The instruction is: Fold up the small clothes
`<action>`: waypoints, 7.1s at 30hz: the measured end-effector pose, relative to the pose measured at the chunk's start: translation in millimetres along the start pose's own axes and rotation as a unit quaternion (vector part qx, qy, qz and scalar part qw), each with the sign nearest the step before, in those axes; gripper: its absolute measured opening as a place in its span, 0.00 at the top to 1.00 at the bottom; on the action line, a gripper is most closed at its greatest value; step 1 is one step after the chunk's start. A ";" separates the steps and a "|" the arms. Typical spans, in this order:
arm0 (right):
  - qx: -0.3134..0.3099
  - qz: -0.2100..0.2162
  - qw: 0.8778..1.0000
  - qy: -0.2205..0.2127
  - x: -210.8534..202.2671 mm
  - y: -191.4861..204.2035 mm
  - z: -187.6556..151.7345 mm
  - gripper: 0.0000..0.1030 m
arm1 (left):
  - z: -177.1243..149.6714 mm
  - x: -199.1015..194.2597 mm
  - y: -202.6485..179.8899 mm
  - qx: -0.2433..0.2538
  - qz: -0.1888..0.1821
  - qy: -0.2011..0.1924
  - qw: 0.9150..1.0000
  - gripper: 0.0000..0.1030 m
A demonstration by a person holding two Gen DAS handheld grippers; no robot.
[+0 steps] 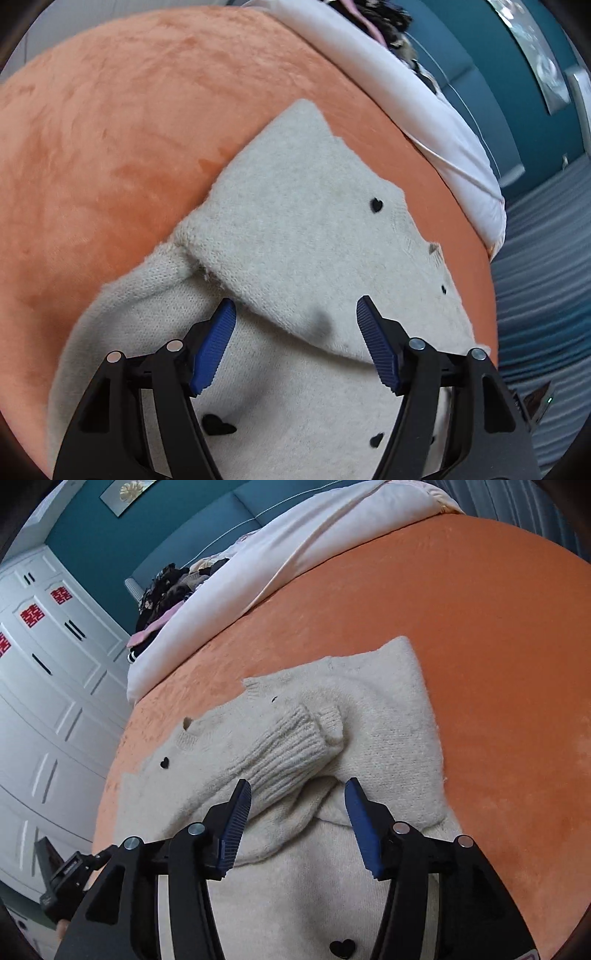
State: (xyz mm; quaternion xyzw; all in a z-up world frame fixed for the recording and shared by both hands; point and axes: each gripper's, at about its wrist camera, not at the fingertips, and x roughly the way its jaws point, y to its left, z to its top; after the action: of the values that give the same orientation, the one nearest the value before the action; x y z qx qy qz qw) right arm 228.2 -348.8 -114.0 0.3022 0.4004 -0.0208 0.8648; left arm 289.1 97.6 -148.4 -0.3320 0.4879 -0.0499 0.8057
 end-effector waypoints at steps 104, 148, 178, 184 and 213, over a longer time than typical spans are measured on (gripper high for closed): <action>-0.001 -0.019 0.999 0.051 43.2 -42.8 -13.6 0.97 | 20.8 15.0 21.9 0.049 0.069 -0.041 0.996 0.89; -0.208 0.032 0.972 0.100 40.3 148.7 -105.6 0.69 | -55.1 -63.7 29.4 0.123 0.046 -0.056 0.990 0.74; -0.207 -0.223 0.952 0.043 -3.5 87.2 15.8 0.90 | -72.1 -87.5 84.4 0.147 0.083 -0.038 0.985 0.70; -0.054 -0.204 0.973 0.091 -58.4 -45.8 -39.5 0.82 | -86.7 -97.7 90.3 0.152 0.074 -0.035 0.985 0.62; 0.001 -0.020 0.995 0.096 -145.8 -28.8 -179.5 0.90 | -156.0 -128.0 92.0 0.070 0.037 0.040 0.996 0.90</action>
State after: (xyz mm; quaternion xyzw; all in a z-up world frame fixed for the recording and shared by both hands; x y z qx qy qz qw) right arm -0.8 -305.6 -114.8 0.2957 0.4876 -0.0095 0.8214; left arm 72.4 144.8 -153.0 -0.2539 0.5268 -0.0669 0.8084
